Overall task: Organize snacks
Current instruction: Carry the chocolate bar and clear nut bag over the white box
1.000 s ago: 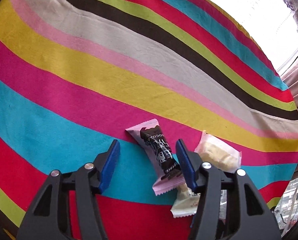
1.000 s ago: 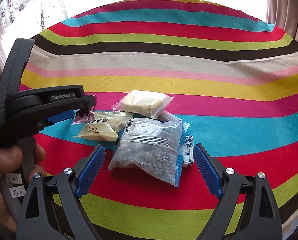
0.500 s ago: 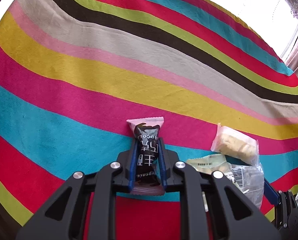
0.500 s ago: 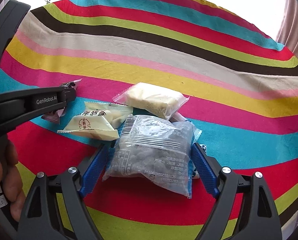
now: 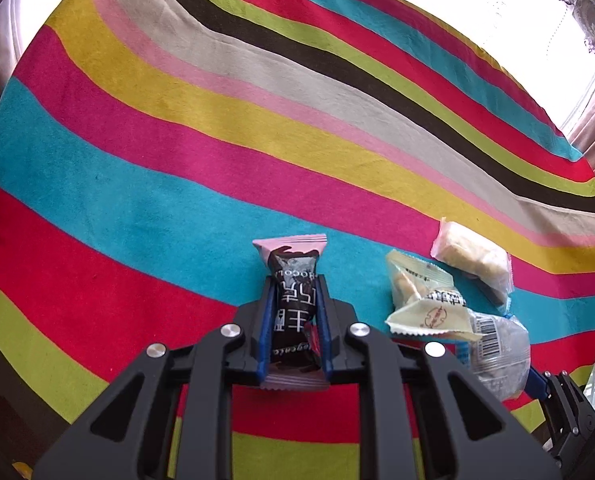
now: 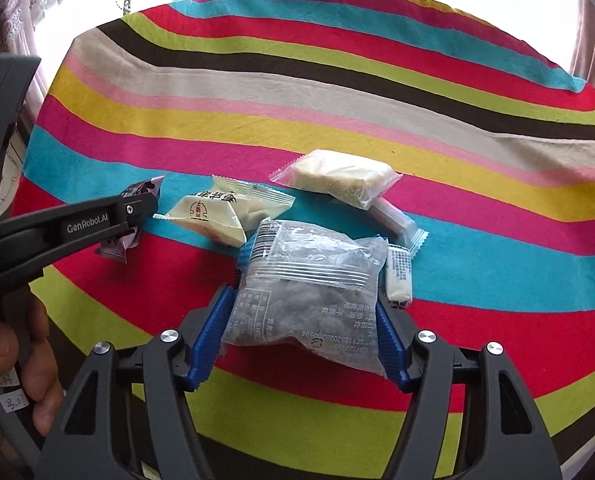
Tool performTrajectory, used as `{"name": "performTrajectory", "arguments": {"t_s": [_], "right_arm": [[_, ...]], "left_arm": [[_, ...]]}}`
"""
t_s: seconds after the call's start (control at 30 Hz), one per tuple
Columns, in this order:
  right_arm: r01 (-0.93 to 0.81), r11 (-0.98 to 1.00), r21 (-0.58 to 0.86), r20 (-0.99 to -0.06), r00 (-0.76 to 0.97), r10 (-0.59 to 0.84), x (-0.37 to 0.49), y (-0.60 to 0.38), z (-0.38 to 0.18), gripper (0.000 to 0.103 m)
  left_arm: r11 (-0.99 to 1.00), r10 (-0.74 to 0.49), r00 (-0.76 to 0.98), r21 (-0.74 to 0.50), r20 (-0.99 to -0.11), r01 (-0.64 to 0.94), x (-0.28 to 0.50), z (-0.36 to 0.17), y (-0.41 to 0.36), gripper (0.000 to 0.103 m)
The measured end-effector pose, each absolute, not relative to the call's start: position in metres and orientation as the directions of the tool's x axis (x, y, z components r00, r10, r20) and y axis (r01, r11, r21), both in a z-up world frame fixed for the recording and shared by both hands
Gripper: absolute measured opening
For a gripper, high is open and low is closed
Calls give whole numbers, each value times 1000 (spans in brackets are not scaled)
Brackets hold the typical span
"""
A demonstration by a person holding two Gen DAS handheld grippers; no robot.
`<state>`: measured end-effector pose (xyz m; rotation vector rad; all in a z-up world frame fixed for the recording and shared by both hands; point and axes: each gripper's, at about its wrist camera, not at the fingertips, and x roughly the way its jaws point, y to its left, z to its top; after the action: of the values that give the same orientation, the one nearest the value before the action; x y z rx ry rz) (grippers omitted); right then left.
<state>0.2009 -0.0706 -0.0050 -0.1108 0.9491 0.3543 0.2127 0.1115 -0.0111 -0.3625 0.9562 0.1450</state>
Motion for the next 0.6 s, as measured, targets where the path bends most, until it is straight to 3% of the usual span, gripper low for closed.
{"name": "performTrajectory", "arguments": {"t_s": [0.27, 0.6], "right_arm": [[-325, 936, 136, -798, 524, 298, 181, -97, 11, 65], [-255, 958, 132, -808, 532, 253, 163, -128, 19, 65]], "left_arm": [[934, -53, 591, -249, -805, -256, 187, 0, 103, 19], [951, -94, 586, -247, -805, -186, 159, 11, 78, 19]]}}
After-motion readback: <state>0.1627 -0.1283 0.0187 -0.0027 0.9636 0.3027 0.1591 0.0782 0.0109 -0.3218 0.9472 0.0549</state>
